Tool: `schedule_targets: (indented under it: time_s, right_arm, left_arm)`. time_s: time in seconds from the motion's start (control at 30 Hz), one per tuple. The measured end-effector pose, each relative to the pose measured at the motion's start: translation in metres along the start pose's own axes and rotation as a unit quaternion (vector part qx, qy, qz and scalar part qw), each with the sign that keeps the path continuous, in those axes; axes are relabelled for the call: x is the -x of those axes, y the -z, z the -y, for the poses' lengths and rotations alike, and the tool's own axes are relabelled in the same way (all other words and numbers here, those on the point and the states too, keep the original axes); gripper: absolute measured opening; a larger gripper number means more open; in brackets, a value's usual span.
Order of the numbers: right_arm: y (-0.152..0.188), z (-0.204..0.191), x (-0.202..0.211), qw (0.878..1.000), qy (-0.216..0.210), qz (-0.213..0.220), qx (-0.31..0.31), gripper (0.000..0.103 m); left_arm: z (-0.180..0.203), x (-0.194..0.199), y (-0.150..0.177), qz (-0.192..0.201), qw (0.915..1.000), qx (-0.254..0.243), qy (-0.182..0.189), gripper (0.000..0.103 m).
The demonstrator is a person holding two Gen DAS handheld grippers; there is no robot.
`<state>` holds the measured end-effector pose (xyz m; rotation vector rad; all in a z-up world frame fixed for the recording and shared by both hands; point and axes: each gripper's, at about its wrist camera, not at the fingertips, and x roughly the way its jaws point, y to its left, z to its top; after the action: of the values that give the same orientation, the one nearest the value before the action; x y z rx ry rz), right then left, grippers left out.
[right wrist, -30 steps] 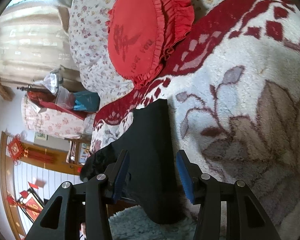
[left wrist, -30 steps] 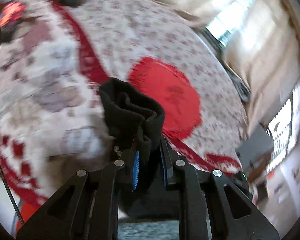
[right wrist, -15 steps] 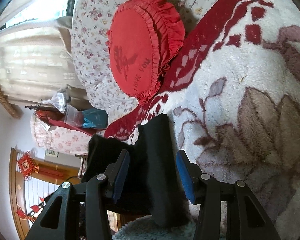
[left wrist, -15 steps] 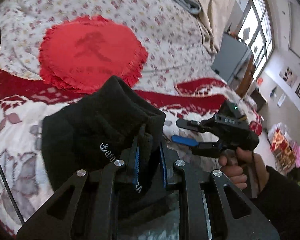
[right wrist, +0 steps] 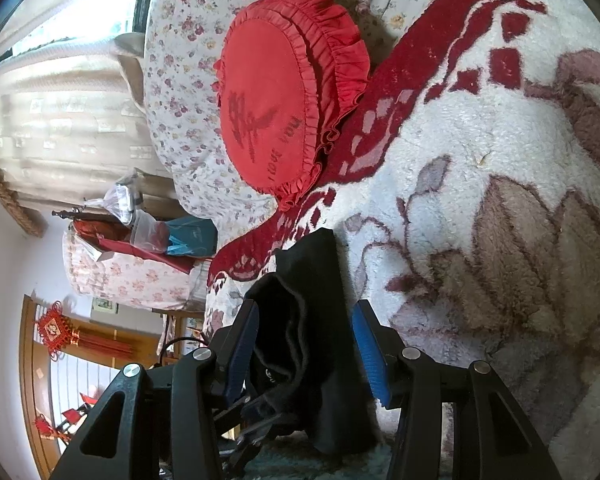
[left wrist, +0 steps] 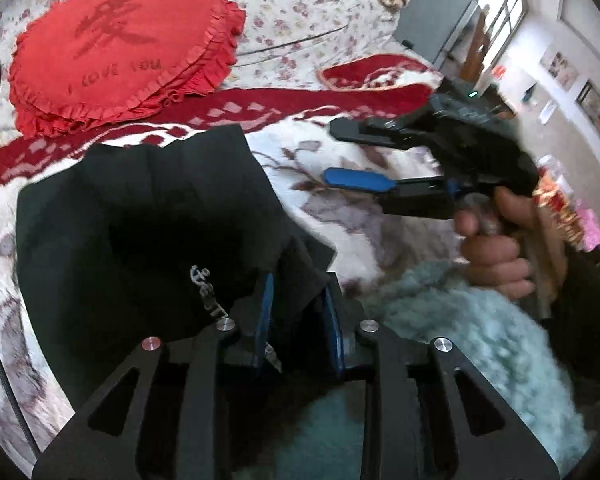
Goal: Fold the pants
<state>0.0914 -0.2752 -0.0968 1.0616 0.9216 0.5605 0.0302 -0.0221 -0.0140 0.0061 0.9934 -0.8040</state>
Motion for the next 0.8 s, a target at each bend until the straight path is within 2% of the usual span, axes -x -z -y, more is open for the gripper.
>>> schedule_targets:
  time_s: [0.07, 0.17, 0.23, 0.3, 0.37, 0.43, 0.53, 0.63, 0.73, 0.8]
  right_arm:
    - [0.000, -0.001, 0.000, 1.000, 0.005, 0.000, 0.002, 0.047]
    - [0.001, -0.003, -0.001, 1.000, 0.011, 0.000, 0.007, 0.047]
    - [0.001, -0.005, -0.001, 1.000, 0.015, 0.001, 0.010, 0.047]
    - [0.002, -0.009, -0.002, 1.000, 0.022, 0.002, 0.020, 0.047]
    - [0.004, -0.024, -0.001, 0.997, 0.037, 0.009, 0.062, 0.047]
    - [0.008, -0.051, -0.005, 0.989, 0.046, 0.011, 0.139, 0.047]
    - [0.018, -0.105, -0.025, 0.957, 0.059, -0.024, 0.284, 0.047]
    - [0.029, -0.148, -0.057, 0.909, 0.065, -0.093, 0.402, 0.047]
    - [0.038, -0.158, -0.090, 0.860, 0.100, -0.144, 0.479, 0.046]
    - [0.042, -0.144, -0.120, 0.830, 0.140, -0.185, 0.508, 0.046]
  left_arm:
    - [-0.001, 0.014, 0.003, 0.014, 0.9997, 0.009, 0.019, 0.023]
    - [-0.010, 0.056, 0.015, 0.067, 0.9960, 0.038, 0.047, 0.023]
    - [-0.026, 0.081, 0.026, 0.107, 0.9896, 0.078, 0.056, 0.029]
    - [-0.045, 0.097, 0.038, 0.137, 0.9816, 0.124, 0.050, 0.029]
    - [-0.063, 0.098, 0.049, 0.145, 0.9741, 0.168, 0.045, 0.029]
    - [-0.069, 0.089, 0.058, 0.131, 0.9719, 0.189, 0.052, 0.029]
    - [-0.070, 0.062, 0.066, 0.090, 0.9744, 0.199, 0.053, 0.026]
    - [-0.072, 0.037, 0.072, 0.050, 0.9769, 0.205, 0.035, 0.014]
    - [-0.070, 0.033, 0.074, 0.057, 0.9751, 0.209, 0.047, 0.014]
    - [-0.071, 0.033, 0.074, 0.060, 0.9744, 0.210, 0.051, 0.014]
